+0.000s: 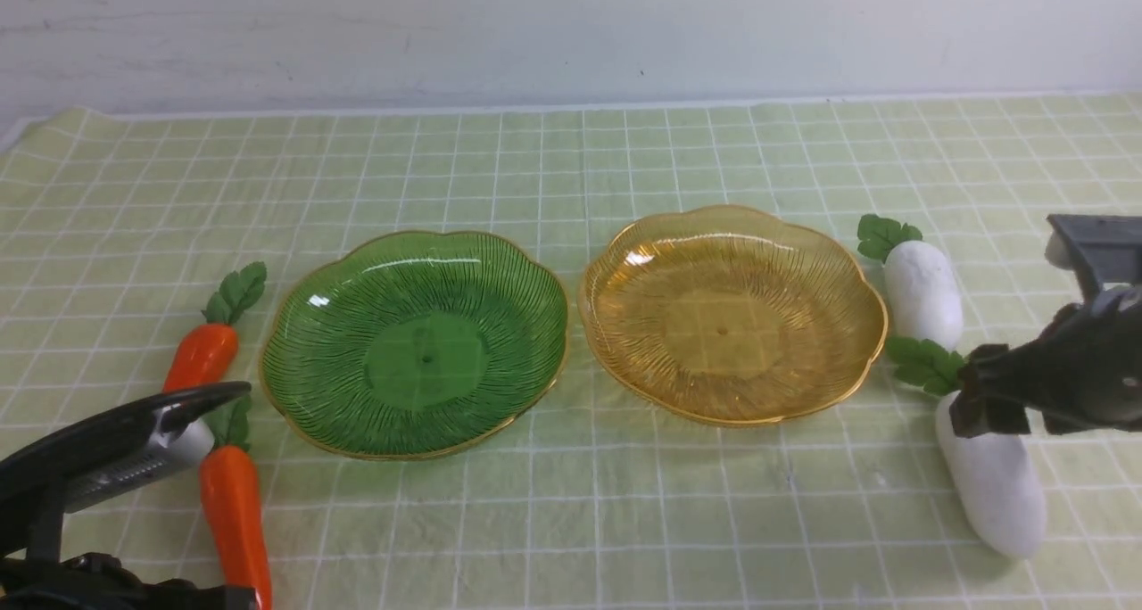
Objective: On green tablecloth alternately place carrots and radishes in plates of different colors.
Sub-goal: 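Place the white radish on the plate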
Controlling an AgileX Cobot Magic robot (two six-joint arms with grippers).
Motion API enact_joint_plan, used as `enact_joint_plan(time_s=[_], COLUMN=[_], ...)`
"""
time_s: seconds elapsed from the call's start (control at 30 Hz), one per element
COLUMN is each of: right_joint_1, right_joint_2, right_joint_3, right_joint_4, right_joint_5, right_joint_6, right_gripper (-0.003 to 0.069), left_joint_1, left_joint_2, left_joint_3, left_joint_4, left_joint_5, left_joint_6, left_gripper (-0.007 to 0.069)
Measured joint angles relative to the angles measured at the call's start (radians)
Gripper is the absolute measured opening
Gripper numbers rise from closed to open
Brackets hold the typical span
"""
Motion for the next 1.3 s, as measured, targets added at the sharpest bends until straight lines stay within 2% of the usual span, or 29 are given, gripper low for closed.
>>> enact_joint_plan(time_s=[0.1,0.2,0.3,0.4,0.5,0.8,0.87,0.93,0.97,1.0,1.1,1.13,1.3], right_joint_1=[0.000,0.000,0.000,0.000,0.000,0.000,0.000,0.001,0.002,0.011,0.034,0.072,0.146], right_joint_2=[0.068,0.114,0.127,0.129,0.129,0.101,0.082,0.077,0.077,0.079,0.093,0.121,0.206], right_joint_3=[0.000,0.000,-0.001,-0.001,-0.011,-0.226,-0.303,-0.355,-0.355,-0.373,-0.375,-0.378,-0.379], right_joint_4=[-0.001,-0.001,-0.001,-0.001,-0.002,-0.046,0.012,0.119,0.130,0.231,0.327,0.399,0.482], right_joint_5=[0.000,0.000,0.000,0.003,0.033,0.389,0.456,0.451,0.448,0.392,0.316,0.244,0.084], right_joint_6=[0.000,0.000,0.000,0.000,0.000,0.000,-0.006,-0.041,-0.046,-0.102,-0.178,-0.247,-0.336], right_gripper=[0.0619,0.0614,0.0591,0.0504,0.0476,0.0476,0.0476,0.0476,0.0476,0.0476,0.0476,0.0476,0.0476], left_joint_1=[0.000,0.000,0.000,0.000,0.000,0.000,0.000,0.000,0.000,0.000,0.000,0.000,0.000], left_joint_2=[0.000,0.000,0.000,0.000,0.000,0.000,0.000,0.000,0.000,0.000,0.000,0.000,0.000], left_joint_3=[0.000,0.000,0.000,0.000,0.000,0.000,0.000,0.000,0.000,0.000,0.000,0.000,0.000], left_joint_4=[0.000,0.000,0.000,0.000,0.001,0.002,0.004,0.005,0.005,0.005,0.005,0.005,0.005], left_joint_5=[0.000,0.000,0.000,0.001,0.007,0.040,0.052,0.053,0.053,0.053,0.053,0.053,0.054], left_joint_6=[0.000,0.000,0.000,0.000,0.000,0.000,0.006,0.023,0.023,0.032,0.032,0.036,0.038], left_gripper=[0.0101,0.0101,0.0101,0.0101,0.0101,0.0101,0.0101,0.0101,0.0101,0.0101,0.0101,0.0101,0.0101])
